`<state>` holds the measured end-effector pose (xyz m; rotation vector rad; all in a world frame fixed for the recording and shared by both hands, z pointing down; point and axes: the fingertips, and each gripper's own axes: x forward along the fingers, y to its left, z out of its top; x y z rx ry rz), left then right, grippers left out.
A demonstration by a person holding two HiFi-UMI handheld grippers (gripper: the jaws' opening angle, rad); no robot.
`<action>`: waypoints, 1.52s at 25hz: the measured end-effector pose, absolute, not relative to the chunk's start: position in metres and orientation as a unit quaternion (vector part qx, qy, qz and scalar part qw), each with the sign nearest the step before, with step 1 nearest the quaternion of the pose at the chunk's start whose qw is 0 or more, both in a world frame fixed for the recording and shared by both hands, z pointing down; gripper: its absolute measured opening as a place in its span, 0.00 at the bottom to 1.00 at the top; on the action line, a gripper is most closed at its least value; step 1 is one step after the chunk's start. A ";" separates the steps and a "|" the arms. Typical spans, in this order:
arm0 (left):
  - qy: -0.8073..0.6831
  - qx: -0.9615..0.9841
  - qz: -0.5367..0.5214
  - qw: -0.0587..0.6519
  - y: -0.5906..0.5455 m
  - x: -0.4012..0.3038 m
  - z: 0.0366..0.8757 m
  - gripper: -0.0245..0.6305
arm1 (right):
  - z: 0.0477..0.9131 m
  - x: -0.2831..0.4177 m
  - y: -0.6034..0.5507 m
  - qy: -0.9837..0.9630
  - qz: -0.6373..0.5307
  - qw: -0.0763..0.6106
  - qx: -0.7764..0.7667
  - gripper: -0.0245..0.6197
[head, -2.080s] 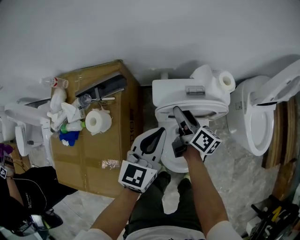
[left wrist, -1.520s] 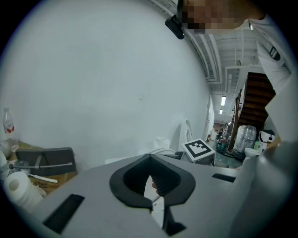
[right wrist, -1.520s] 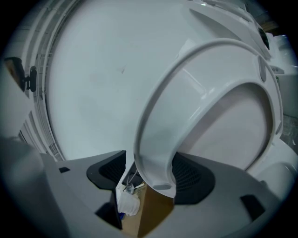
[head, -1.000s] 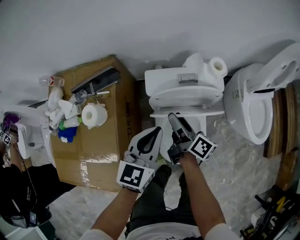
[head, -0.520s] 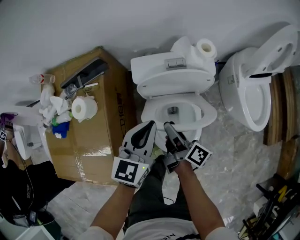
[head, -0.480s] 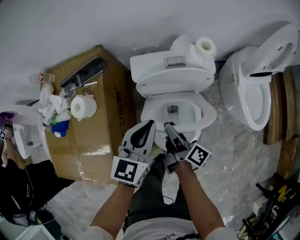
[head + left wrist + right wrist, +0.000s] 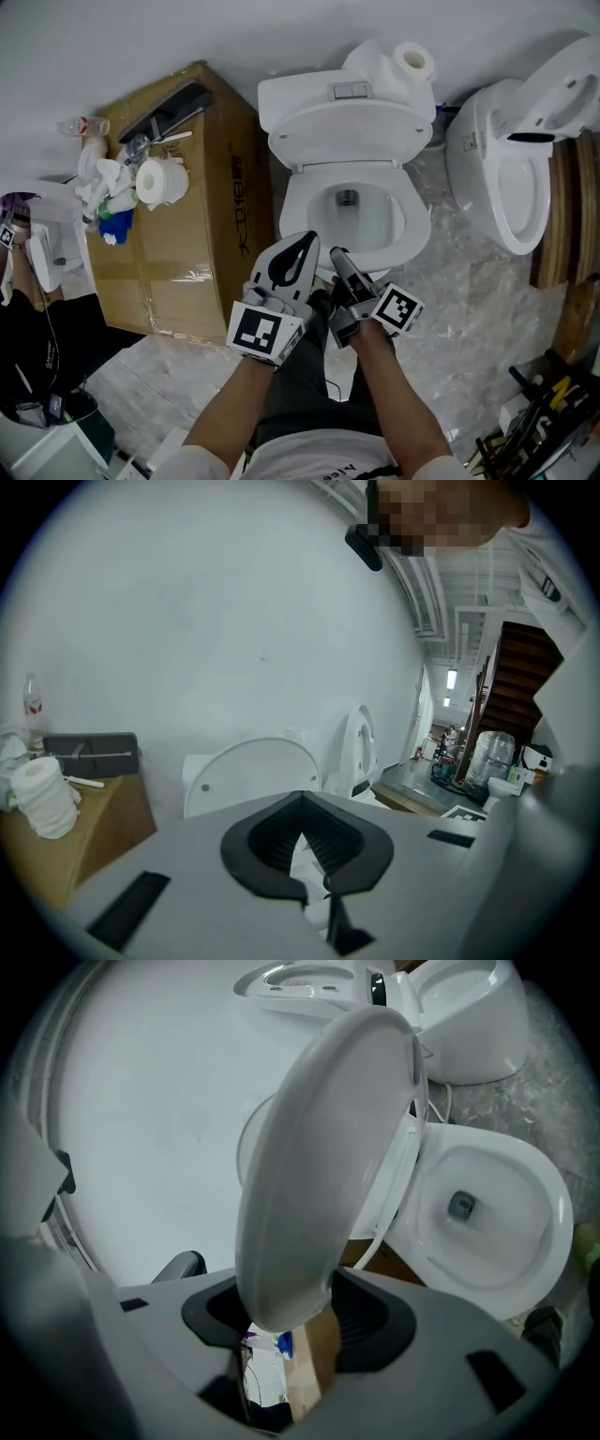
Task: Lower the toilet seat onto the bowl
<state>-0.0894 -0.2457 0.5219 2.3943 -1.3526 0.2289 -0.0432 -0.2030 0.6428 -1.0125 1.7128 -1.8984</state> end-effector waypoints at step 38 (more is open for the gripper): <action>-0.486 0.840 0.094 0.221 -0.073 -0.084 0.622 0.05 | 0.781 -0.022 -0.061 0.604 -0.698 0.100 -0.372 0.17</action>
